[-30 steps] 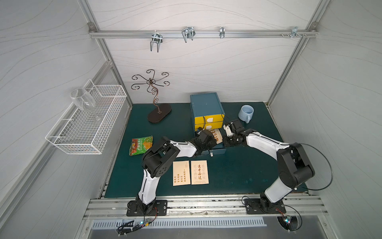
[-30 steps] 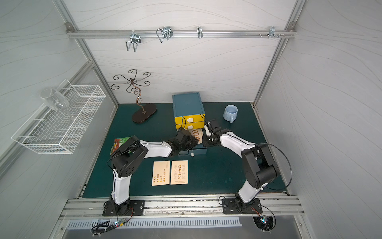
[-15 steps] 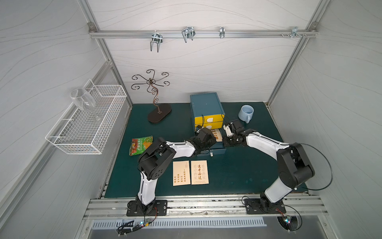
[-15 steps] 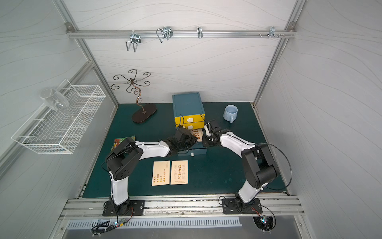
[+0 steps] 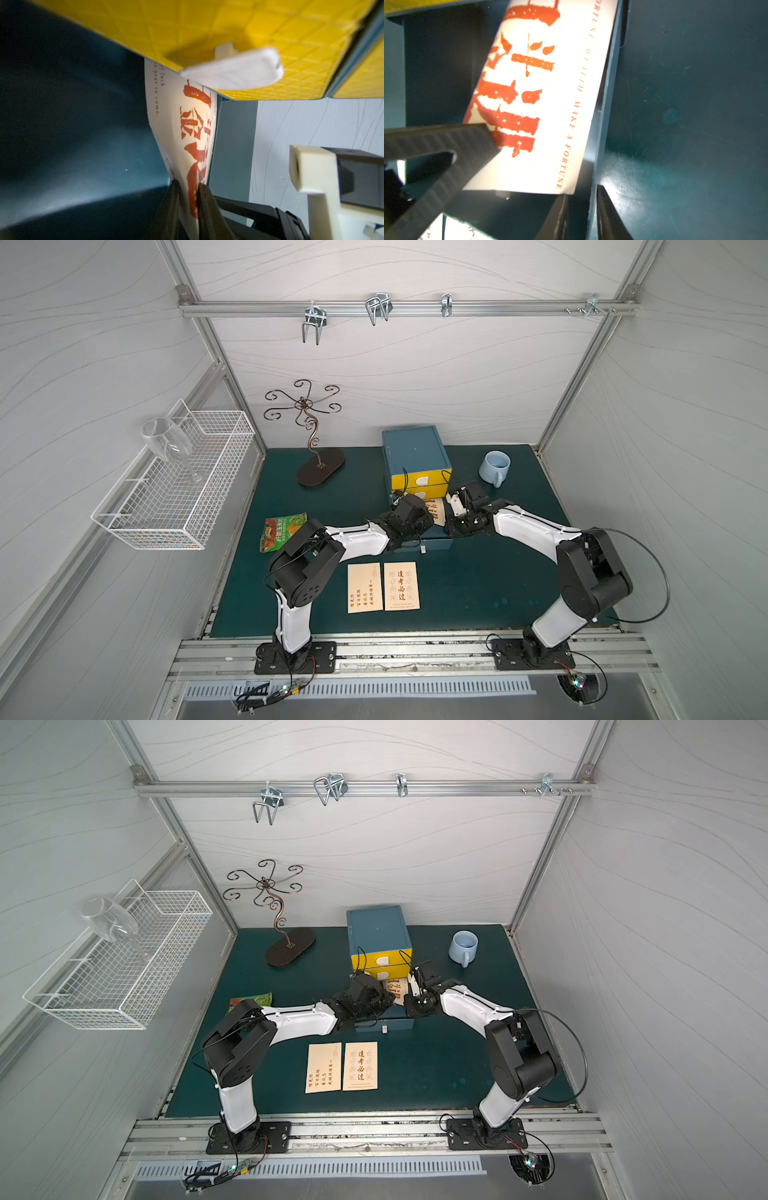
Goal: Take the postcards out of the drawer
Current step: Pick up the postcard from the drawer.
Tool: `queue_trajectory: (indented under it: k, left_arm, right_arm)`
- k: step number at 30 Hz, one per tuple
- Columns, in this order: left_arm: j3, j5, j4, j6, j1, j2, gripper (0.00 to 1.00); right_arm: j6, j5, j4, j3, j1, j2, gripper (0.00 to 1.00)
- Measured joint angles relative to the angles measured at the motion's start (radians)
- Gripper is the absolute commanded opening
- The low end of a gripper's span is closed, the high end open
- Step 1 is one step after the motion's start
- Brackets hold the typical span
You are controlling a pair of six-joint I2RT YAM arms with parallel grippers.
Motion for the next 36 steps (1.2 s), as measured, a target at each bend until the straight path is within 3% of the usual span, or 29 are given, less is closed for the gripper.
queue_trajectory:
  k: [20,36]
  left_arm:
    - [-0.063,0.067,-0.047,-0.062,0.004,-0.105,0.16]
    - [-0.132,0.105,-0.044,-0.09,-0.049,-0.249,0.16]
  right_arm:
    - [-0.045,-0.055,-0.191,0.055,-0.035,-0.234,0.35]
    - [0.065,-0.375,-0.163,-0.055,-0.171,-0.317,0.48]
